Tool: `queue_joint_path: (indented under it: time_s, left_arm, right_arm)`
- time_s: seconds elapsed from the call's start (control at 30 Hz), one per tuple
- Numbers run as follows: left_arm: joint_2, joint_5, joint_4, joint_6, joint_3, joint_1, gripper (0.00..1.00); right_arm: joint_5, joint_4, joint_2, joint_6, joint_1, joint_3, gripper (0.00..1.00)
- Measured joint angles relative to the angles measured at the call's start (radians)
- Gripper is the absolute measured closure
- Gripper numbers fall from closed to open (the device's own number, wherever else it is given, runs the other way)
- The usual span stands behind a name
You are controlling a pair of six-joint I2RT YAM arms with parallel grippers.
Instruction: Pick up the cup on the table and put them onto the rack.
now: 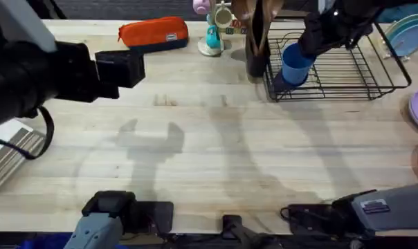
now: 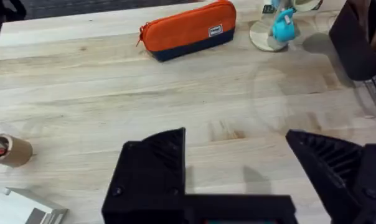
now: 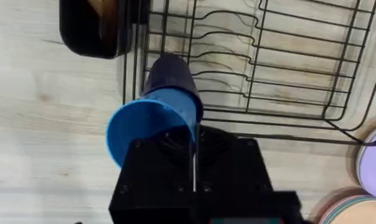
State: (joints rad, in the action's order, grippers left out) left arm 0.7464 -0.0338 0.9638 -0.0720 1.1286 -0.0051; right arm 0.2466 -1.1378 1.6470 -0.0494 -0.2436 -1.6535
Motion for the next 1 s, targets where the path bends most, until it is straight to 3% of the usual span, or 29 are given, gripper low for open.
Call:
queue_joint_path:
  time_s: [0.5, 0.57, 0.7, 0.83, 1.0]
  left_arm:
    - [0.000, 0.000, 0.000, 0.000, 0.000, 0.000, 0.006]
    - [0.000, 0.000, -0.001, 0.000, 0.000, 0.000, 0.007]
    - [0.000, 0.000, -0.003, 0.000, 0.000, 0.000, 0.007]
    - [0.000, 0.000, -0.003, 0.000, 0.000, 0.000, 0.006]
    - [0.000, 0.000, -0.006, 0.000, 0.000, 0.000, 0.007]
  right_arm:
    - [0.000, -0.012, 0.000, -0.003, 0.000, 0.000, 0.823]
    - [0.000, -0.021, 0.000, -0.003, 0.000, 0.000, 0.786]
    - [0.000, -0.050, 0.000, -0.002, 0.000, 0.000, 0.609]
    - [0.000, -0.072, -0.017, 0.000, 0.000, 0.000, 0.566]
    - [0.000, -0.097, -0.113, 0.000, 0.000, 0.000, 0.059]
